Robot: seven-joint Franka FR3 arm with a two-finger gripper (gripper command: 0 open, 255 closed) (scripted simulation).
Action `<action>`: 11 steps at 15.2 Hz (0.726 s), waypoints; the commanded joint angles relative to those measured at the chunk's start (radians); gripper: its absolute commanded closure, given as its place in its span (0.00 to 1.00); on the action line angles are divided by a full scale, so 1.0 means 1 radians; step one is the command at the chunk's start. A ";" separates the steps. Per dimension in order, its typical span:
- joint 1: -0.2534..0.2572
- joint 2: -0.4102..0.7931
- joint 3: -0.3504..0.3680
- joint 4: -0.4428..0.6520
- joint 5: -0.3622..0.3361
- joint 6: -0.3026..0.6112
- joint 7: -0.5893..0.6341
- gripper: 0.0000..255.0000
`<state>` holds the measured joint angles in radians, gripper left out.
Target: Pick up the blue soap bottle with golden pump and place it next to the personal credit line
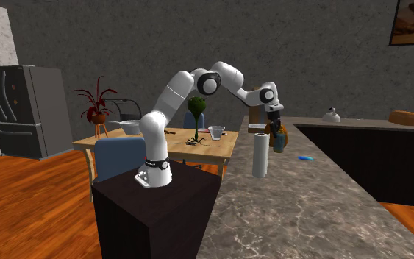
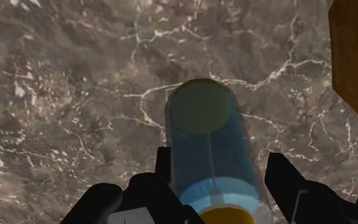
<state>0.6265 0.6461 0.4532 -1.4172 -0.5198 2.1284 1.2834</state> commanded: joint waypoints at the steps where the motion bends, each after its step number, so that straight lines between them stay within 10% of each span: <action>1: 0.003 0.011 -0.003 0.003 -0.005 0.008 0.003 1.00; 8: 0.003 0.011 -0.003 0.003 -0.005 0.008 0.003 1.00; 9: 0.003 0.011 -0.003 0.003 -0.005 0.008 0.003 0.00; 11: 0.003 0.011 -0.003 0.003 -0.005 0.008 0.003 0.00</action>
<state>0.6296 0.6569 0.4499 -1.4139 -0.5244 2.1359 1.2866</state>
